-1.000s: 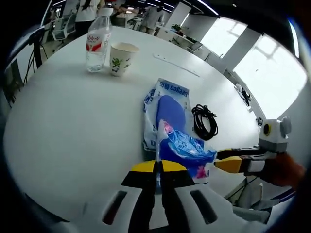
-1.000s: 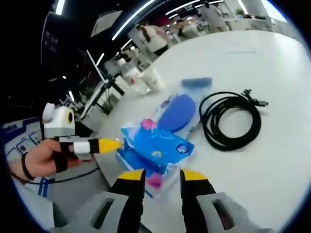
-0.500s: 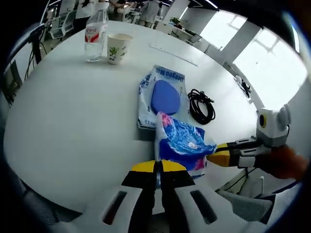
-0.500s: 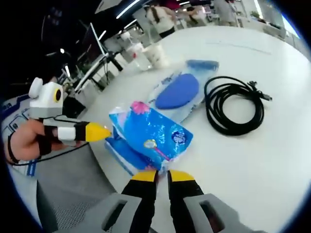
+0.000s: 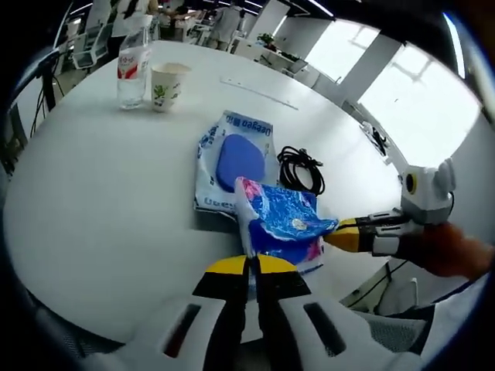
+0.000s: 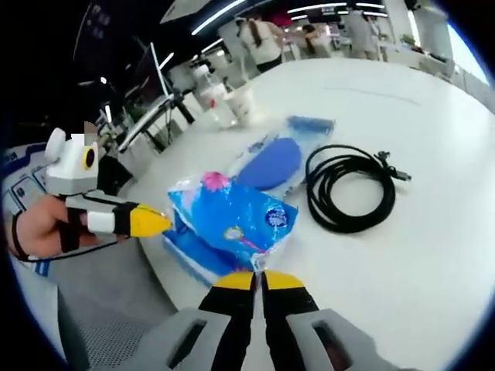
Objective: Arrange the tabletop items into an orderly group along one side of the table until the central work area is clear of visible clutter.
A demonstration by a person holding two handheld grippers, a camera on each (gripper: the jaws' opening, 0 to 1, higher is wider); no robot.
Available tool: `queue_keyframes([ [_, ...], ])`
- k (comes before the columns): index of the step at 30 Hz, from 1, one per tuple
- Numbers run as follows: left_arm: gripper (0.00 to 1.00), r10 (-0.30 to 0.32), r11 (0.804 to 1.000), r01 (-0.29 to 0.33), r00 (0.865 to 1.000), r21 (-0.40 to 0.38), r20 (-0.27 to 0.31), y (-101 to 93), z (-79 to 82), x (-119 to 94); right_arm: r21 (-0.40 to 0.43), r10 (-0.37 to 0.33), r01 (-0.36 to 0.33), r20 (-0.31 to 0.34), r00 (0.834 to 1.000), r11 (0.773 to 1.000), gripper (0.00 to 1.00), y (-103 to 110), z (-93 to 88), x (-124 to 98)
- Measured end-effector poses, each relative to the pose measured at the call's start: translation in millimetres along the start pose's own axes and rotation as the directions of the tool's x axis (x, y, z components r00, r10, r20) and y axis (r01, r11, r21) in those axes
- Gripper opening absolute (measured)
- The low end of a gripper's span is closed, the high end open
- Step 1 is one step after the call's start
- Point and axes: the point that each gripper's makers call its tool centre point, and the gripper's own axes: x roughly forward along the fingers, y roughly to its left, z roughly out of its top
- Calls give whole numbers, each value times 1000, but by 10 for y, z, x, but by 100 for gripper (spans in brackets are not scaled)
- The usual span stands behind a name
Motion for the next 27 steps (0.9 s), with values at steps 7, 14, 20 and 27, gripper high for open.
queue_keyframes([
  [7,2,-33,999,33,999,25,4,-131,10,49,112,-56,52,28,998,992,0,-161,51,-84],
  [14,3,-56,998,55,998,25,42,-210,130,46,112,-126,113,116,985,987,0,-432,297,-239],
  [20,4,-46,999,45,998,18,53,-170,175,43,178,-177,146,172,969,973,0,-736,519,-365],
  [27,5,-26,1000,25,999,4,46,-122,160,35,226,-241,192,215,946,955,0,-1141,796,-477],
])
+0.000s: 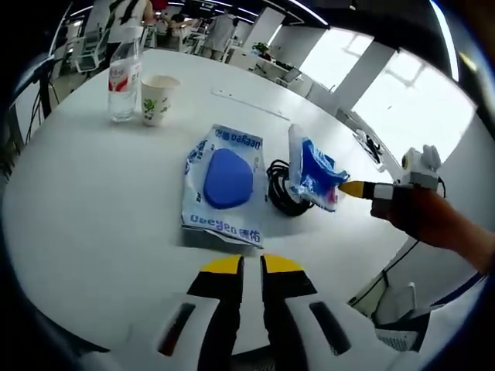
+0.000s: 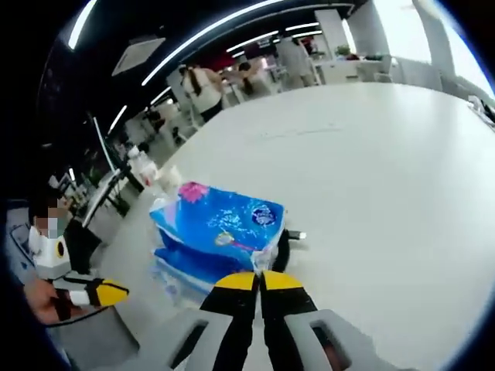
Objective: Arrange the tabletop items into an orderly group along one side of the table until the central work area is clear of visible clutter.
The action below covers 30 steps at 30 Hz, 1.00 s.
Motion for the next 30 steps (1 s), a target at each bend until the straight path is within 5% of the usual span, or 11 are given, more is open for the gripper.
queue_keyframes([
  [10,5,50,998,-50,999,-25,14,125,10,-42,38,-44,41,67,997,998,0,-486,480,112],
  [16,5,67,997,-66,997,-40,23,145,25,-21,77,-87,83,53,995,994,0,-728,469,255],
  [30,4,103,992,-102,995,-77,15,194,-58,22,29,-94,95,-24,995,995,0,-822,508,527],
])
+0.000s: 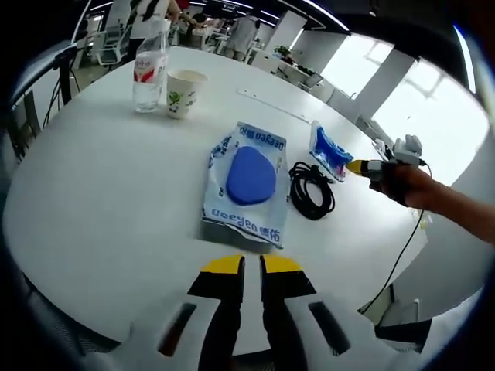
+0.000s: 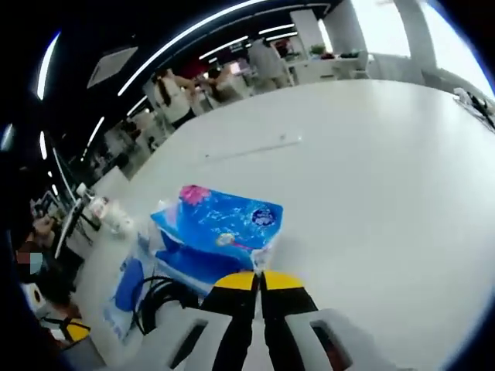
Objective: Arrange the tabletop items into an orderly group along one side of the table until the central work area is clear of visible clutter.
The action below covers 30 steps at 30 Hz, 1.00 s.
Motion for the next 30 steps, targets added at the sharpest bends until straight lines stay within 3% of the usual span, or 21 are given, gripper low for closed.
queue_keyframes([
  [15,5,9,1000,-9,1000,-28,5,9,-9,25,-23,-6,5,-33,999,1000,0,-58,216,200],
  [26,4,-2,999,2,1000,-52,-7,-28,-63,52,43,-38,39,-18,999,998,0,-194,251,224],
  [30,5,-8,998,8,1000,-55,-12,-31,-71,51,28,-41,42,-27,999,999,0,-167,235,259],
])
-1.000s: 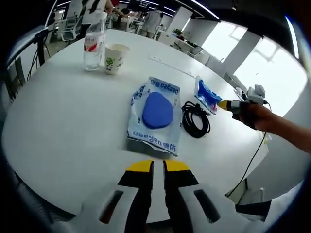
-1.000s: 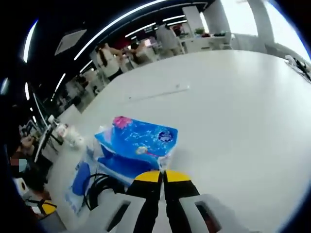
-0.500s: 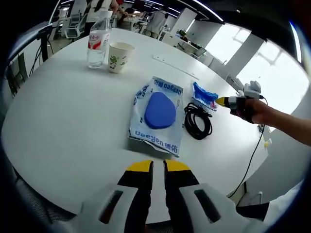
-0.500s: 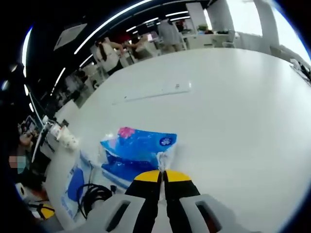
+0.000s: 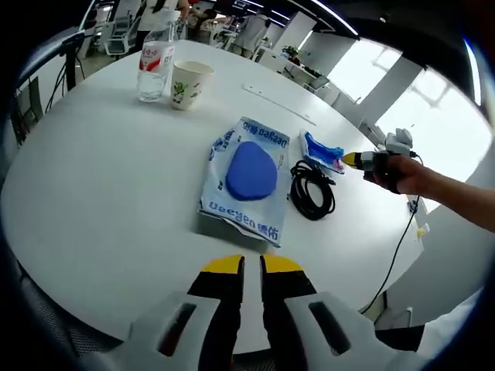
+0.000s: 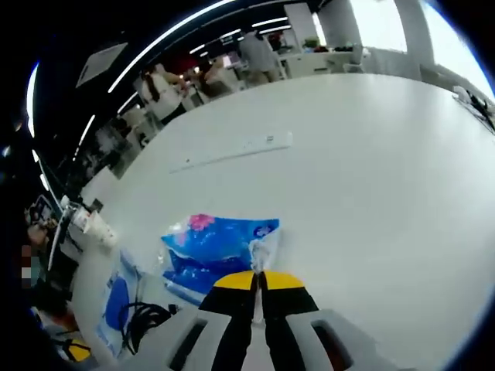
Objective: Arrange the tabletop items into an orderly group along one side of the table until the central work area is clear of visible clutter.
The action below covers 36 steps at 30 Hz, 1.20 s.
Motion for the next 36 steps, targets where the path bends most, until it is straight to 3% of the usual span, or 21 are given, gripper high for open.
queue_keyframes([
  [7,8,-31,999,31,999,-19,-10,-45,-43,-3,8,11,-11,17,1000,1000,2,17,13,6],
  [20,9,-28,997,26,999,-73,-23,-15,-115,93,-56,41,-38,55,998,998,10,98,55,-131],
  [23,9,-41,987,38,999,-155,-20,-46,-113,126,-121,55,-49,44,998,991,12,174,-4,-202],
  [27,11,-43,985,40,999,-166,-15,-57,-75,171,-214,100,-87,54,993,973,17,351,-97,-344],
  [36,15,-58,976,50,998,-213,-32,-127,-37,298,-193,135,-124,44,990,973,21,473,-402,-503],
])
